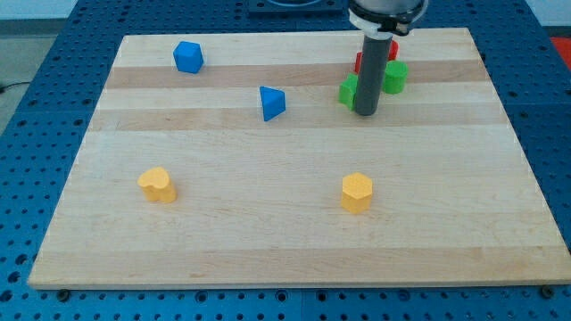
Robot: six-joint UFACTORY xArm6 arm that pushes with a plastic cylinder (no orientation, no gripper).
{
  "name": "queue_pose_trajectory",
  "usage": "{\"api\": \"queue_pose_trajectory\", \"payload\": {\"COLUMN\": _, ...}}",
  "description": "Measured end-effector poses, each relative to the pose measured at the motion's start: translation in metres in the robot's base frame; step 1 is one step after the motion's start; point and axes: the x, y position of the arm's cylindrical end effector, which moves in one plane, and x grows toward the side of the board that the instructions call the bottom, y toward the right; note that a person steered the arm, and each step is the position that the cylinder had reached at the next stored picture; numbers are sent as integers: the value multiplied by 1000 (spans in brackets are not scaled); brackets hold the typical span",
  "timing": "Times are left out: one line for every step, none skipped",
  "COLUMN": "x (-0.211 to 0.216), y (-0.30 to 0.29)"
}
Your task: Place the green star towards the left side of the green circle
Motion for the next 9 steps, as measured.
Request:
{"api": "queue_pose_trajectory", "payload": {"x": 19, "y": -54}}
{"api": "queue_pose_trajectory", "payload": {"x": 8, "y": -35}}
{"api": "queue_pose_trajectory", "payload": {"x": -26, "y": 25}}
{"api": "queue_pose_trajectory", "payload": {"x": -47, "y": 44}}
{"api": "queue_pose_trajectory", "payload": {"x": 5, "y": 20}}
{"api": "queue_pose_trajectory", "payload": {"x": -7, "y": -1}}
{"api": "queue_pose_trajectory", "payload": {"x": -56, "y": -32}}
{"api": "queue_pose_trajectory", "payload": {"x": -61, "y": 9}}
{"api": "queue_pose_trajectory", "payload": {"x": -38, "y": -76}}
